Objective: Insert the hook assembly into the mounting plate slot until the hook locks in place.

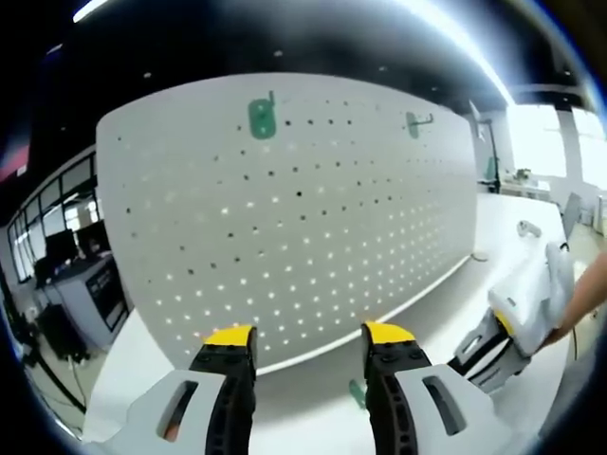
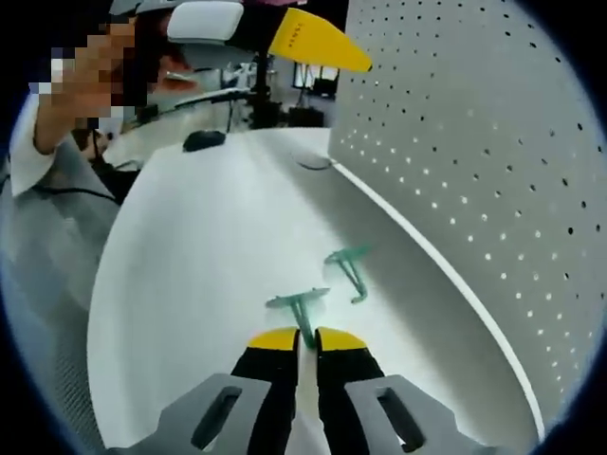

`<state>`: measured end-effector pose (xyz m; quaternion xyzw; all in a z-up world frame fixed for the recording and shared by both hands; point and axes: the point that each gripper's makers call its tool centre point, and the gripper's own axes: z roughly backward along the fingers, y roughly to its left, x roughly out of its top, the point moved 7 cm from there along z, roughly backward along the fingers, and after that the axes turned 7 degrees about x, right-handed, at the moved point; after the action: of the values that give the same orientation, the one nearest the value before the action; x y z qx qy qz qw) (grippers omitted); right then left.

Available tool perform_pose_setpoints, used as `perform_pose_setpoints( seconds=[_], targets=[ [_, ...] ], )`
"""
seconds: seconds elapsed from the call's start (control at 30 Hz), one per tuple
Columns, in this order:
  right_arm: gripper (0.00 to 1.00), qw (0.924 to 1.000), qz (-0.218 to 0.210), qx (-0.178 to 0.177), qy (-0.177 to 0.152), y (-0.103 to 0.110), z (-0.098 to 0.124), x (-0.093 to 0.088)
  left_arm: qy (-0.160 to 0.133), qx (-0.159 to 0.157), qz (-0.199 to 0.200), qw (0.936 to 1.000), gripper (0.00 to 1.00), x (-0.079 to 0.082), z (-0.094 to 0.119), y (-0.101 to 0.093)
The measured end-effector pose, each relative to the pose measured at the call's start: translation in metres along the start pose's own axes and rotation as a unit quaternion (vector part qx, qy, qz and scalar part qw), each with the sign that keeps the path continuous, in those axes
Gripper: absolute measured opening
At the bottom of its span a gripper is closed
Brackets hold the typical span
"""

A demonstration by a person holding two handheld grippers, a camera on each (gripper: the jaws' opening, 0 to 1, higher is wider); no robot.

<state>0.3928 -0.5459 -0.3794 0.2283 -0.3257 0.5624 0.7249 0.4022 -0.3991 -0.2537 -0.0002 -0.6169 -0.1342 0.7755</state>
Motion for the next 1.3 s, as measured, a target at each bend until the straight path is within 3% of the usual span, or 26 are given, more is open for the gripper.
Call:
perform_pose_setpoints(
  seconds=[1.03,1.3],
  targets=[
    [0.01,0.9997,0.024,-0.007,0.006,-0.004,0.008,0.008,0.026,-0.033,-0.009,0.9991,0.43,-0.009,-0.004,-0.014],
    [0.01,0.9992,0.035,-0.013,0.01,-0.004,0.013,0.009,0.056,-0.08,-0.019,0.995,0.39,-0.02,-0.008,-0.032]
  ],
)
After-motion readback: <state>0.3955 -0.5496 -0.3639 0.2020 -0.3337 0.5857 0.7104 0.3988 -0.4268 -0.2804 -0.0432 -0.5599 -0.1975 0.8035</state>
